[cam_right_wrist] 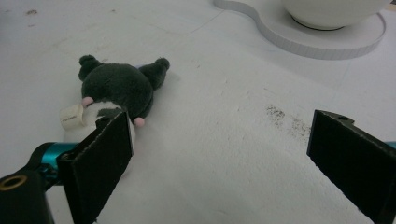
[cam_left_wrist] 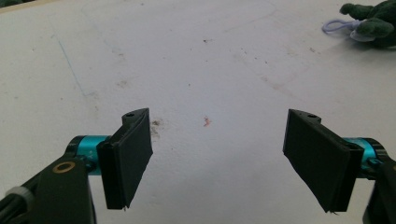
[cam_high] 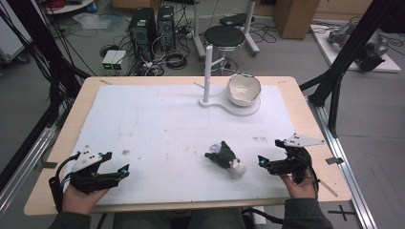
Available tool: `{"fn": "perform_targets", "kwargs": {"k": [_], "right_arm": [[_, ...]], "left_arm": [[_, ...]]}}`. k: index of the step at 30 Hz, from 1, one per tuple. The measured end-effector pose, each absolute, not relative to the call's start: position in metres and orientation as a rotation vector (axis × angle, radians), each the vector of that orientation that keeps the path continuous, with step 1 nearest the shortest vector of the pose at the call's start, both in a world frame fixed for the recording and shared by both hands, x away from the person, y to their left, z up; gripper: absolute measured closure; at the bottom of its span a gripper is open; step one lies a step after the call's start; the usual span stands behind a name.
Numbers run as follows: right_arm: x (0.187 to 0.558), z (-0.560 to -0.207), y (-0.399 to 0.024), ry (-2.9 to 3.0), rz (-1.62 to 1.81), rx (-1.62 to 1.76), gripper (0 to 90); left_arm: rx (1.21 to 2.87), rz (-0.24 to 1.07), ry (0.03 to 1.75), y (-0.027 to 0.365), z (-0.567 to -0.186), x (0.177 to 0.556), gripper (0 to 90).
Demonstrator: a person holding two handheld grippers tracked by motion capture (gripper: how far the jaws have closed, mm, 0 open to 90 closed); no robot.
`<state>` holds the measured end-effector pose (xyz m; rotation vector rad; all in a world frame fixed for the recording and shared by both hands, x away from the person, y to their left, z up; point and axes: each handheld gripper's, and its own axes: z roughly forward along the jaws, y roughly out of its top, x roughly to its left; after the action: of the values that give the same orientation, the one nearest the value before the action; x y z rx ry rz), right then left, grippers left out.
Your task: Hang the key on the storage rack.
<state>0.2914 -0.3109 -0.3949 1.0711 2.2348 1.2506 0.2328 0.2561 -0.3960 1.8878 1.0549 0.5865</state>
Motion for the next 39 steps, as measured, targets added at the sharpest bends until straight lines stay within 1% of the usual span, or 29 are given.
{"fn": "perform_targets", "kwargs": {"k": [23,39], "right_arm": [[0.291,-0.394,-0.308,2.253,1.241,1.053,5.9],[0.291,-0.386,-0.3,2.268,1.229,1.023,5.9]], "left_arm": [[1.887,0.586,1.045,0.254,-0.395,0.233,23.9],[1.884,0.58,1.045,0.252,-0.395,0.234,22.0]]}}
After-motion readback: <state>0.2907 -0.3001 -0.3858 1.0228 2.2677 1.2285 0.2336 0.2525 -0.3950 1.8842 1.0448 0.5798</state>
